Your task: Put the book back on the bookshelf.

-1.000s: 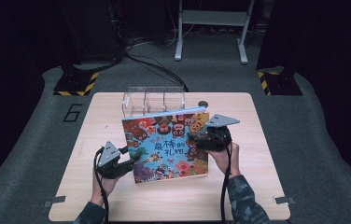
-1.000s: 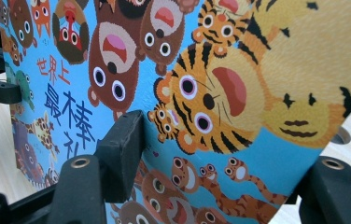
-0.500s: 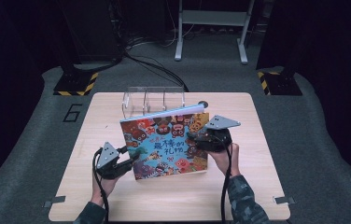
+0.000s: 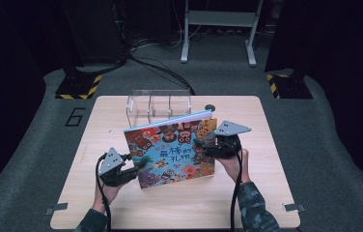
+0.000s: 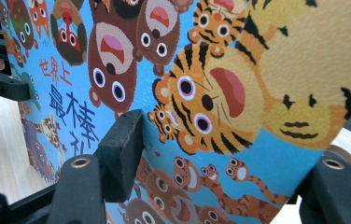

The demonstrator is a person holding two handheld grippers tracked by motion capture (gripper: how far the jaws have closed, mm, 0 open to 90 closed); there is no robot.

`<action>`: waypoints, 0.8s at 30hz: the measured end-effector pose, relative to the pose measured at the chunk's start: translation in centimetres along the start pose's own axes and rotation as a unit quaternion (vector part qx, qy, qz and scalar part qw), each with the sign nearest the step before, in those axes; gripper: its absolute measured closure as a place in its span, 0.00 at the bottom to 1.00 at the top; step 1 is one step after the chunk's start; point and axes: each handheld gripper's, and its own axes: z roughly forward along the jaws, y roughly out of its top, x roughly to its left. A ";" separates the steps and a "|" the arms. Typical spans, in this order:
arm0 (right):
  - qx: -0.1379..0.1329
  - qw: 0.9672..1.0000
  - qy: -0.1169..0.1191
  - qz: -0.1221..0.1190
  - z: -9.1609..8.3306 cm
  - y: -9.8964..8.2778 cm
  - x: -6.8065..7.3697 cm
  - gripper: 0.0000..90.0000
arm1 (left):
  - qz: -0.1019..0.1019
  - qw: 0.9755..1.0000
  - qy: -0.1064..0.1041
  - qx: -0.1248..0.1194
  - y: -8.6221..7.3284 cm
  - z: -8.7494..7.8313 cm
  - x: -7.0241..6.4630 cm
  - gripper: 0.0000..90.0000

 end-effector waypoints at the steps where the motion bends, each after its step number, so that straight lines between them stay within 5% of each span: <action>1: -0.001 1.000 -0.001 0.001 0.1 0.0 0.0 0.42 | -0.001 1.000 0.003 0.000 0.0 0.1 0.0 0.60; 24: 0.024 0.999 -0.004 0.021 0.4 0.6 -0.4 0.29 | 0.011 1.000 -0.015 -0.012 0.1 -0.1 -0.4 0.68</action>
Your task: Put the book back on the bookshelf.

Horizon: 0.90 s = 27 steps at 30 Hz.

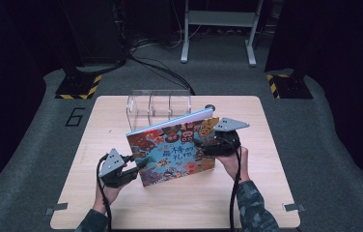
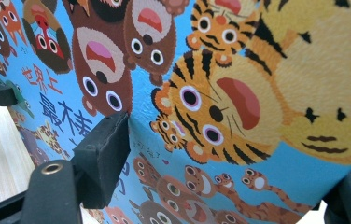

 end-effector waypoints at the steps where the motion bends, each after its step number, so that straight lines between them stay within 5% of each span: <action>1: -0.001 1.000 0.000 0.000 0.0 0.0 0.0 0.29 | -0.004 1.000 -0.007 0.001 0.0 -0.1 0.1 0.68; 3: -0.009 1.000 0.008 -0.003 0.1 0.0 -0.1 0.30 | -0.011 1.000 -0.023 -0.016 0.2 0.1 0.1 0.63; 6: -0.009 1.000 0.011 -0.002 0.1 0.0 -0.2 0.30 | -0.002 1.000 -0.026 -0.010 0.6 0.3 0.2 0.61; 14: -0.002 1.000 0.014 0.005 -0.1 -0.1 -0.1 0.27 | 0.023 0.999 -0.029 -0.006 1.0 0.3 -0.1 0.69; 27: -0.006 1.000 -0.001 0.016 -1.0 -0.4 -1.1 0.20 | 0.038 0.996 -0.082 -0.005 1.3 0.1 0.0 0.80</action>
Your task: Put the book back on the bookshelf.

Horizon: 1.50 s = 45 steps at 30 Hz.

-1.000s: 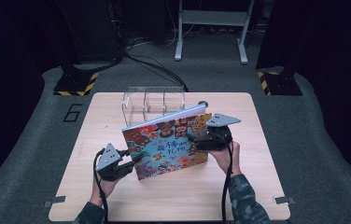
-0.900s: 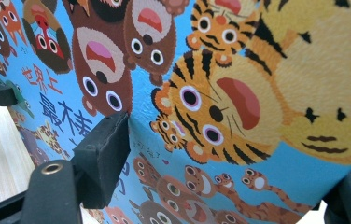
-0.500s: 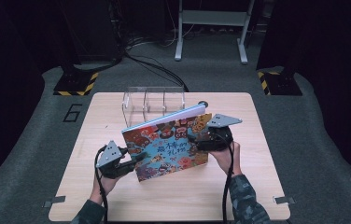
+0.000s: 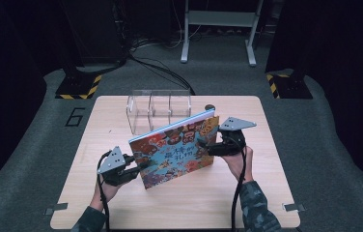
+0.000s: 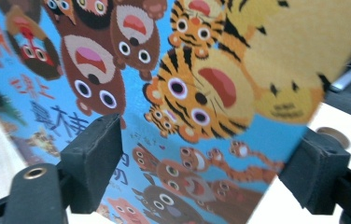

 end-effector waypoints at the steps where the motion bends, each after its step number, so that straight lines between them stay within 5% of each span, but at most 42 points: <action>1: -0.001 1.000 0.000 0.003 0.0 0.0 -0.1 0.21 | 0.003 1.000 -0.005 0.003 0.1 0.0 0.0 0.80; 14: -0.020 0.999 -0.002 0.037 0.5 -0.2 -1.1 0.11 | 0.027 0.999 -0.039 0.014 0.6 -0.1 0.1 0.85; 17: -0.021 0.999 0.013 0.026 0.8 -0.3 -1.0 0.16 | 0.007 0.999 -0.043 0.018 0.7 -0.1 0.3 0.84; 21: -0.015 1.000 0.004 0.023 0.9 -0.2 -0.8 0.19 | -0.019 0.998 -0.055 -0.010 1.6 -0.7 1.0 0.83; 25: -0.016 0.999 0.003 0.029 0.6 -0.3 -0.9 0.24 | -0.042 0.997 -0.068 -0.011 2.9 -0.7 1.2 0.80; 30: -0.010 0.999 -0.003 0.035 0.4 -0.2 -0.9 0.27 | -0.036 0.998 -0.053 -0.006 4.0 -0.7 1.3 0.84; 33: -0.008 0.999 -0.005 0.034 0.3 -0.2 -0.9 0.28 | -0.050 0.996 -0.076 0.010 4.6 -0.6 1.7 0.83; 34: -0.008 0.999 -0.005 0.035 0.3 -0.2 -0.9 0.28 | -0.046 0.997 -0.066 0.011 4.7 -0.6 1.7 0.82; 36: -0.008 0.999 -0.006 0.035 0.2 -0.2 -0.9 0.29 | -0.063 0.994 -0.085 0.025 4.9 -0.4 1.9 0.80; 39: -0.008 0.999 -0.006 0.034 0.1 -0.2 -0.8 0.29 | -0.057 0.993 -0.094 0.046 5.1 -0.1 1.8 0.76; 42: -0.009 0.999 -0.005 0.035 0.1 -0.3 -0.8 0.29 | -0.081 0.991 -0.093 0.058 5.2 0.2 1.8 0.77; 43: -0.009 0.999 -0.005 0.035 0.1 -0.3 -0.8 0.29 | -0.085 0.992 -0.073 0.065 5.4 0.3 1.8 0.76; 45: -0.010 0.999 -0.006 0.036 0.0 -0.3 -0.8 0.29 | -0.090 0.990 -0.083 0.068 5.7 0.4 1.7 0.77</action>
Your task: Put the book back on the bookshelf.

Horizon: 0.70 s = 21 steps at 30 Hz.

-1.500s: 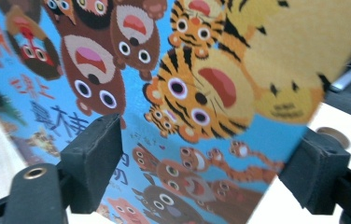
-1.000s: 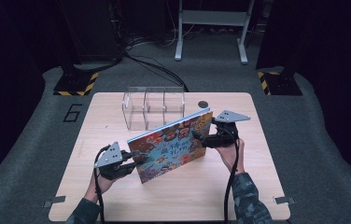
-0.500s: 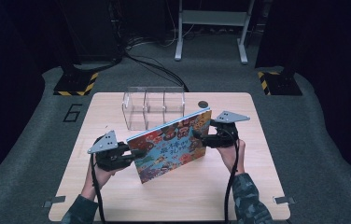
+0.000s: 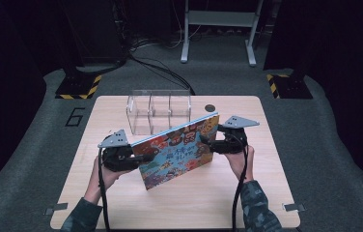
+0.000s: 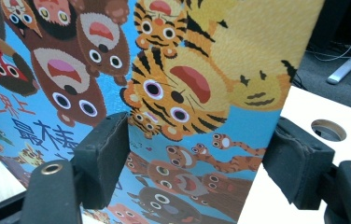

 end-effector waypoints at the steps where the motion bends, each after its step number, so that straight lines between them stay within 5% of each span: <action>1: 0.000 1.000 0.000 0.000 0.0 0.0 0.0 0.29 | 0.007 1.000 0.011 0.000 0.2 0.0 -0.1 0.77; 12: 0.020 1.000 -0.012 0.000 0.1 0.4 0.6 0.25 | 0.034 0.999 0.030 0.007 2.9 0.2 -1.2 0.74; 17: 0.025 1.000 -0.010 -0.006 0.1 0.5 0.7 0.21 | 0.061 0.997 0.045 0.023 3.7 0.5 -1.5 0.81; 21: 0.028 1.000 -0.011 -0.005 0.2 0.6 0.8 0.20 | 0.052 0.997 0.040 0.028 4.2 0.6 -1.4 0.84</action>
